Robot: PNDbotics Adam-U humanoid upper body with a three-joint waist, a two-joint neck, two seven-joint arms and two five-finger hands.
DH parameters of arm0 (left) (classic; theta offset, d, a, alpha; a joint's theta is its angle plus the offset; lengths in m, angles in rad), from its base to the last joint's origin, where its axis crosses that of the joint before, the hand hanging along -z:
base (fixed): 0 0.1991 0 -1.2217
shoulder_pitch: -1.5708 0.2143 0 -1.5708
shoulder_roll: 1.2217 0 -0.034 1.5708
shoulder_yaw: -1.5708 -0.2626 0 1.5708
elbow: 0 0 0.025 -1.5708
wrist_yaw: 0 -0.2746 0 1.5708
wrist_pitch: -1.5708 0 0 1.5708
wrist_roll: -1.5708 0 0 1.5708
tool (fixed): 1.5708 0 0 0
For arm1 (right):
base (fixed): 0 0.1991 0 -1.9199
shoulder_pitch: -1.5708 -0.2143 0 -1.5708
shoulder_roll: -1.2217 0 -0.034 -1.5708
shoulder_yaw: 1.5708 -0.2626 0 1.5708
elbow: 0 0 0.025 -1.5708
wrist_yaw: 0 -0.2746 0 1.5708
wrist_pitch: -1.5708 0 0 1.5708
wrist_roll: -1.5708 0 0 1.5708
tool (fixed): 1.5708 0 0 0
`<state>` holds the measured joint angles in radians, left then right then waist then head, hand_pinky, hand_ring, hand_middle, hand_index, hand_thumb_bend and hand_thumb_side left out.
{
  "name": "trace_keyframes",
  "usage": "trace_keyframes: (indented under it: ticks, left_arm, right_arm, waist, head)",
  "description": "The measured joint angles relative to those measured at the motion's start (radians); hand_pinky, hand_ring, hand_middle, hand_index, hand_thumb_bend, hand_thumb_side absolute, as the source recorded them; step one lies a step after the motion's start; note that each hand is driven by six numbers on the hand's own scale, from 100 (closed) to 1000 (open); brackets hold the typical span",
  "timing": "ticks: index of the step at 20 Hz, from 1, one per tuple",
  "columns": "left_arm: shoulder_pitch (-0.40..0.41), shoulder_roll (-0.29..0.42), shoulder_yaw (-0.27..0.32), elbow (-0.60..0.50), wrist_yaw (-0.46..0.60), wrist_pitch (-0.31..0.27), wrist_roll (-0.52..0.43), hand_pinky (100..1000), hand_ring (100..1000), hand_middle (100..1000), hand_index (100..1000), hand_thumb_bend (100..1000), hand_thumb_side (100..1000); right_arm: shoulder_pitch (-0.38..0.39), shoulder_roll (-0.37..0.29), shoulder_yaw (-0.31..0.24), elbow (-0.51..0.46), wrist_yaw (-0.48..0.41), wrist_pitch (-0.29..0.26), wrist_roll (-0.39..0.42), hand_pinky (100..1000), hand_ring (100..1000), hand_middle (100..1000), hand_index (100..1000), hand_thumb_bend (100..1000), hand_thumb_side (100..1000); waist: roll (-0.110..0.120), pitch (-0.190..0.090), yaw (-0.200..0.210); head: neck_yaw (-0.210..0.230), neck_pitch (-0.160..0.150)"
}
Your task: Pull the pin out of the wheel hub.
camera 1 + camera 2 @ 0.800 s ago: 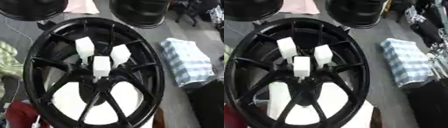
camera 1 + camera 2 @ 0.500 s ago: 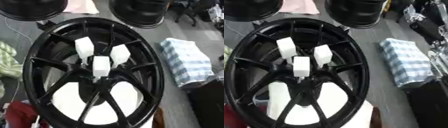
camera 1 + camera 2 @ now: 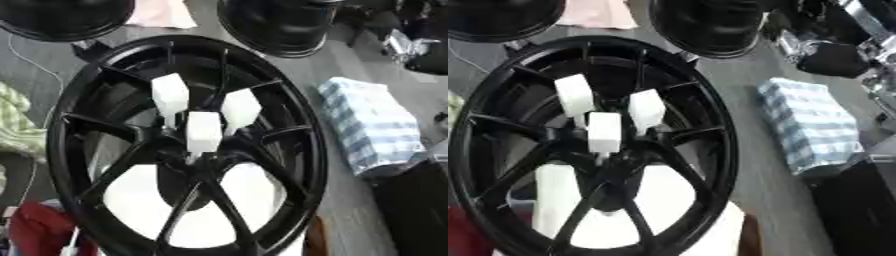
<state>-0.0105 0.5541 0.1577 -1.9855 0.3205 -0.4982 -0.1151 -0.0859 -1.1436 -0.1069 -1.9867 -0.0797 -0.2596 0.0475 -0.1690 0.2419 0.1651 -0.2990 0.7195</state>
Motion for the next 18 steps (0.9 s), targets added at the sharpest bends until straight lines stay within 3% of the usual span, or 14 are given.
trace_keyframes:
  ticks: [4, 9, 12, 18]
  left_arm:
    - [0.0, 0.001, -0.001, 0.0, -0.001, 0.004, -0.004, 892, 621, 608, 874, 100, 595]
    - [-0.001, 0.002, -0.006, 0.0, -0.002, 0.009, -0.009, 893, 615, 607, 874, 100, 596]
    - [-0.001, 0.005, -0.01, 0.0, -0.005, 0.017, -0.016, 894, 614, 606, 874, 100, 596]
    - [-0.003, 0.01, -0.013, 0.0, -0.008, 0.032, -0.024, 895, 612, 605, 872, 100, 597]
  right_arm:
    - [-0.047, -0.059, 0.036, -0.002, 0.067, -0.016, 0.08, 768, 772, 740, 760, 154, 355]
    - [-0.066, -0.079, 0.059, -0.002, 0.093, -0.024, 0.122, 795, 787, 749, 778, 189, 334]
    - [-0.119, -0.121, 0.106, -0.004, 0.119, -0.044, 0.154, 796, 788, 748, 779, 205, 327]
    - [-0.203, -0.156, 0.209, -0.007, 0.135, -0.037, 0.246, 793, 797, 760, 785, 255, 310]
  waist:
    - [-0.011, -0.007, 0.007]
    - [-0.02, -0.008, 0.017]
    - [-0.044, -0.009, 0.032]
    - [-0.05, -0.014, 0.039]
  head:
    - [-0.004, 0.001]
    - [-0.011, 0.009]
    - [-0.02, 0.018]
    - [-0.034, 0.038]
